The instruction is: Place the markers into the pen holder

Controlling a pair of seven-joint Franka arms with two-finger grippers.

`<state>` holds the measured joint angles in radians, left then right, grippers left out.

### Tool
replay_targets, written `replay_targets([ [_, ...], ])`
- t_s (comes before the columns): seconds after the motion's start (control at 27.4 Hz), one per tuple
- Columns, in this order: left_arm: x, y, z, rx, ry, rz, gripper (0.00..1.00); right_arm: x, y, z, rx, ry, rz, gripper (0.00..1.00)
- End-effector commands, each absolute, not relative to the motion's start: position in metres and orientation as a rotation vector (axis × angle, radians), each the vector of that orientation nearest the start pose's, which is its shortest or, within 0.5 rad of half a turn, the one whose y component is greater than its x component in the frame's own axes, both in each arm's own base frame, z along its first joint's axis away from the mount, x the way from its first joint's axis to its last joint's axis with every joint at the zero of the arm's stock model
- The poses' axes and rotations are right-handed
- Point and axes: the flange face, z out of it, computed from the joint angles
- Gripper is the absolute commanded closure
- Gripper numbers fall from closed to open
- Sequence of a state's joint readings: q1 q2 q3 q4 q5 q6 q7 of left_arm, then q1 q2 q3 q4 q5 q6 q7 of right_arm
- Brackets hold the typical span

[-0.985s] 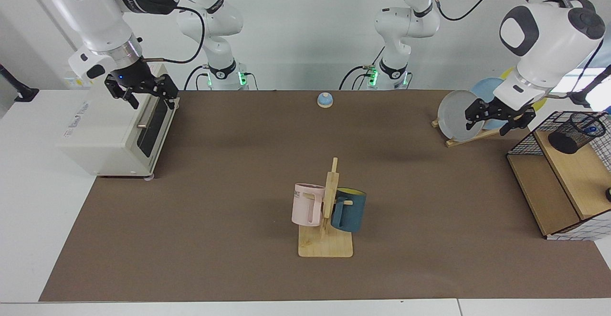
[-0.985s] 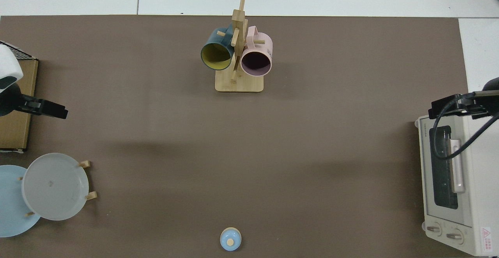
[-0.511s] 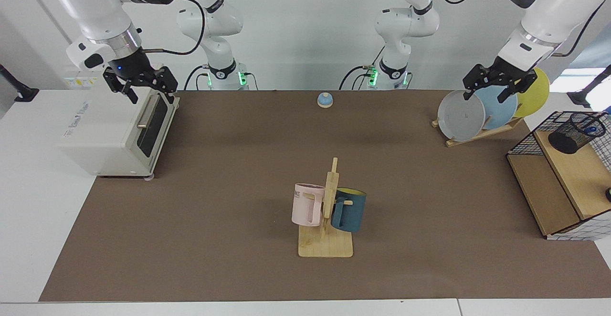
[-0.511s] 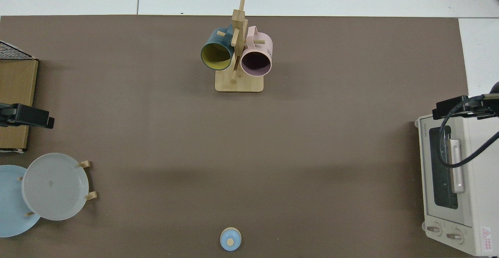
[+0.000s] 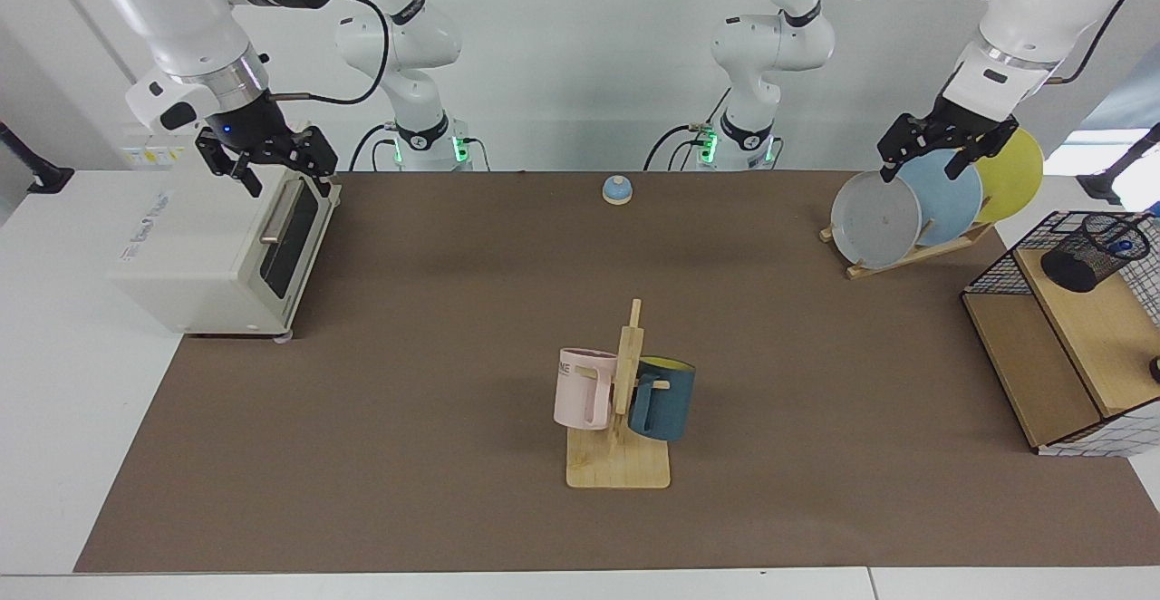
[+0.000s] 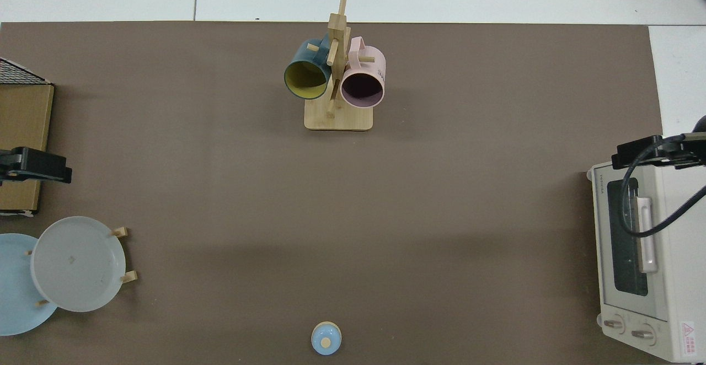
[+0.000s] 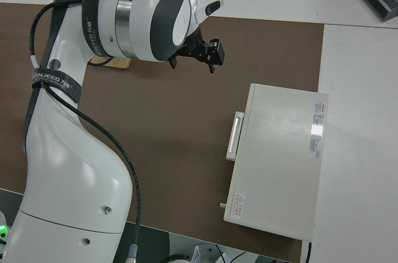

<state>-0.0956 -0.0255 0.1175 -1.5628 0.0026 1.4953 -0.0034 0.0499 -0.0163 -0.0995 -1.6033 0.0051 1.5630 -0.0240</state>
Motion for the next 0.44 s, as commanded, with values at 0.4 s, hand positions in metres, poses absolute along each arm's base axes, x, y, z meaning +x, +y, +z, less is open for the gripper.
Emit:
replay_targets([
  [0.4,0.5355,0.0070,0.6321,-3.132,-0.027,0.065,0.00,0.5427,-0.0317,0.6204,-3.122,-0.036,0.029,0.00],
])
